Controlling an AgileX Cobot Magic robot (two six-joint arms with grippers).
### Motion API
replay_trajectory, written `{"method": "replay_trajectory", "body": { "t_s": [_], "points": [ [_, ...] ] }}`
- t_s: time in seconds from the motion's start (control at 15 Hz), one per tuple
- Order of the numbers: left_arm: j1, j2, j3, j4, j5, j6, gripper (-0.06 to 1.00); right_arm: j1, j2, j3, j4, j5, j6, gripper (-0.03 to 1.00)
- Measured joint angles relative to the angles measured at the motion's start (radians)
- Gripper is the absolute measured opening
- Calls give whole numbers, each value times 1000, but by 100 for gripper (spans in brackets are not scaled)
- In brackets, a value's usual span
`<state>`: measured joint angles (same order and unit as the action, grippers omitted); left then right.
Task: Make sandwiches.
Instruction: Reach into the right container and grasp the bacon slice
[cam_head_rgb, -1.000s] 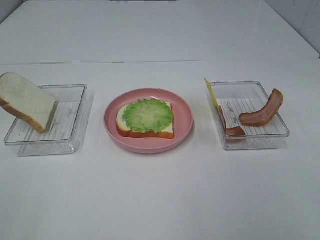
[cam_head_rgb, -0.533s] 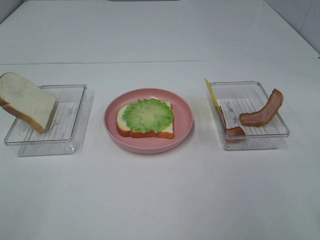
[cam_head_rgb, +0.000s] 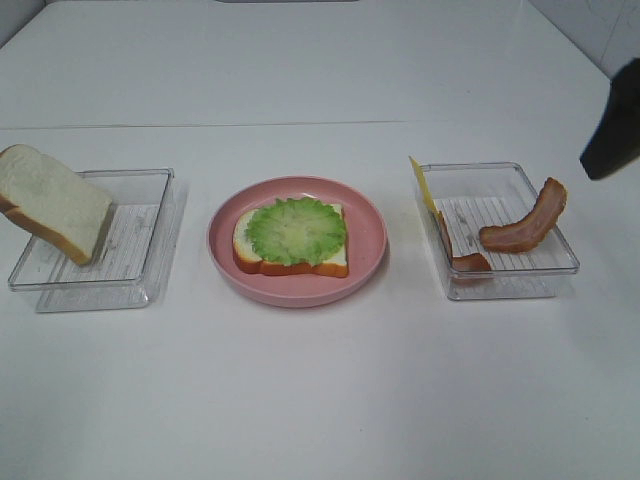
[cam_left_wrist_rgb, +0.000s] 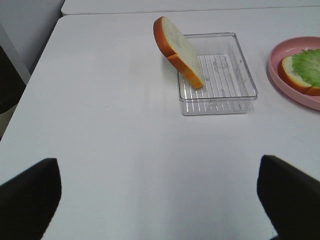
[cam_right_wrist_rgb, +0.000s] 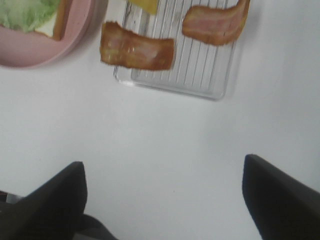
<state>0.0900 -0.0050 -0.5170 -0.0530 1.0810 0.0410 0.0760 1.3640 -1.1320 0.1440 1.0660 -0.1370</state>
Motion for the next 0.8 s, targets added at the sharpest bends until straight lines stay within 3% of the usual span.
{"method": "replay_trajectory", "body": {
  "t_s": [0.2,0.27,0.8],
  "points": [
    [0,0,0,0,0,1,99,-24,247,-222,-8,33,-23,83],
    [0,0,0,0,0,1,99,-87,395,-328,25,48,-49,83],
    [0,0,0,0,-1,3,99,-131,733,-510,29,44,-60,83]
  ]
}}
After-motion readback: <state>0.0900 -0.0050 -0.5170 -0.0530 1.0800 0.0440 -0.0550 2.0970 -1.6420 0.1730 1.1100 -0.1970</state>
